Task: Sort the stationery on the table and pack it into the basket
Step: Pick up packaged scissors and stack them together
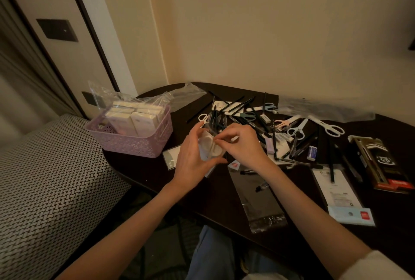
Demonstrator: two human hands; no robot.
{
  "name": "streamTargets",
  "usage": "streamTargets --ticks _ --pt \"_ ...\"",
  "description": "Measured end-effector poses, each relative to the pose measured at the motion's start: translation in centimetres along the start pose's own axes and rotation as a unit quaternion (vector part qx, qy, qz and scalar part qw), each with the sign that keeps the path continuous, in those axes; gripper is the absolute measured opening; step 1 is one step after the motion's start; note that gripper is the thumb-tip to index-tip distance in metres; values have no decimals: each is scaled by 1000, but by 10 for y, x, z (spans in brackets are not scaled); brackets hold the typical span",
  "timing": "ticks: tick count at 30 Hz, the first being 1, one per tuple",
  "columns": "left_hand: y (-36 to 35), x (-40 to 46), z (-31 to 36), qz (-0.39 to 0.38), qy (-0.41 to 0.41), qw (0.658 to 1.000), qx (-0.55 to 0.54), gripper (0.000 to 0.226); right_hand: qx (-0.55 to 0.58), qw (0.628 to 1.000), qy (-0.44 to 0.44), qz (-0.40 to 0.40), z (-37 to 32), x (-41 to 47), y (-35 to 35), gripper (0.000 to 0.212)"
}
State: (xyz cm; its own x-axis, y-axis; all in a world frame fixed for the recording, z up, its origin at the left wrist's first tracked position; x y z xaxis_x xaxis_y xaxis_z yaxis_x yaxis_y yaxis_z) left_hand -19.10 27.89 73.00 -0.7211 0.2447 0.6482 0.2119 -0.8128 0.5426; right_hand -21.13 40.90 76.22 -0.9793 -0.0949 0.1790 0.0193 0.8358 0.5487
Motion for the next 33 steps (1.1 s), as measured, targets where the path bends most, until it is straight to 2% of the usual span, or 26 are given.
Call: streamTargets --ticks 4,8,14,19,24,30,33 --pt "18 5 -11 32 10 999 -42 71 19 1000 -6 11 5 6 -1 9" --pt "34 13 -22 54 41 996 -58 46 63 997 -25 -34 6 9 -7 11" --pt "46 21 -25 63 38 995 -73 11 81 997 14 -15 -8 15 -3 12" --pt "41 8 -22 56 20 994 -87 11 79 996 19 -36 0 4 -8 14" --pt "26 -30 -18 6 5 994 -113 16 77 993 -7 -91 29 -24 -24 18" --pt "9 -62 -14 -63 -26 993 -100 19 47 992 -69 -100 59 -49 -39 13" --pt "0 -71 -12 -91 -33 991 -91 19 4 993 -69 -95 67 -56 -45 13"
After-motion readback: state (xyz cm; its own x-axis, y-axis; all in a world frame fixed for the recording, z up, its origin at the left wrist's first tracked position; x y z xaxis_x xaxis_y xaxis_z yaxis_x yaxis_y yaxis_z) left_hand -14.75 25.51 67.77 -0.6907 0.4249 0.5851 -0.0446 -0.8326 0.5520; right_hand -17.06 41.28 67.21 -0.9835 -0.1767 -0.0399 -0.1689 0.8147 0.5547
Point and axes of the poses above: each hand's wrist, its own x-axis towards the middle knuckle, its own y-axis out of the back of the hand, z = x × y, the point moved 9 cm from there along x, towards the middle knuckle, and after that the axes turned 15 degrees about -y, right-handed, at the moved point
